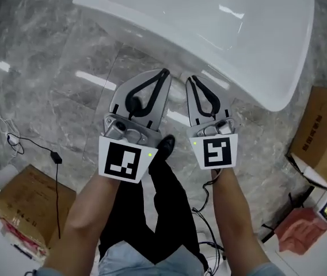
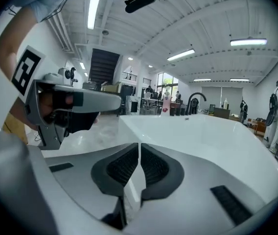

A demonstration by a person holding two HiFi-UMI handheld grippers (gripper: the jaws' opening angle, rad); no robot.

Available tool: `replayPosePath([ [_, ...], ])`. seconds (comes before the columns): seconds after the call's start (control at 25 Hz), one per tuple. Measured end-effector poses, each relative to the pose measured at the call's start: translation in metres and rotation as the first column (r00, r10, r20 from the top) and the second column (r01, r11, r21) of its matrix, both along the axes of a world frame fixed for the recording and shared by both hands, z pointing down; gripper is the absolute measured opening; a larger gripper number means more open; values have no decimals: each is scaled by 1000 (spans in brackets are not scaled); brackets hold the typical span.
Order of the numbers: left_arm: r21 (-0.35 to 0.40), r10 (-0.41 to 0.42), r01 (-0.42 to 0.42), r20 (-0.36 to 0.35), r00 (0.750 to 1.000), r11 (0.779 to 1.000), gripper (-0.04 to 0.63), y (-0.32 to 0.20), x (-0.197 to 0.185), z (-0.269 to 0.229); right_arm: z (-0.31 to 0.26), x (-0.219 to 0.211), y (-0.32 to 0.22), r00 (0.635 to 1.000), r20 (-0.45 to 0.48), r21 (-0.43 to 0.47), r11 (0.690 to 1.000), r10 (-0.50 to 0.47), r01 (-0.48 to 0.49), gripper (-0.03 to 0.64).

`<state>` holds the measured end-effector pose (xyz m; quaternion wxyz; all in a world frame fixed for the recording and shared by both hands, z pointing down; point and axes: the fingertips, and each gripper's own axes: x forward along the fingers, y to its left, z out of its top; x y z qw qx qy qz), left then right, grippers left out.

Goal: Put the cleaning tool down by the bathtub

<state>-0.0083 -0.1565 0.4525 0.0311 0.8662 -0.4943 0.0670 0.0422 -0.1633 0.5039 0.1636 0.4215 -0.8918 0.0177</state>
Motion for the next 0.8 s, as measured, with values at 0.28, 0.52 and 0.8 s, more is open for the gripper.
replayPosePath([
  [0.28,76,-63,65,-35,997,995,15,-2,-6,-107,-134,10,-3,996,60,125,989,67,-74,14],
  [0.52,167,-91,102,-73,993,981,15,9,-2,-219,-254,19,7,991,92,242,964,94,-113,14],
  [0.8,266,-132,153,-97,987,952,15,35,2,-346,-391,44,32,979,129,349,916,159,-195,14],
])
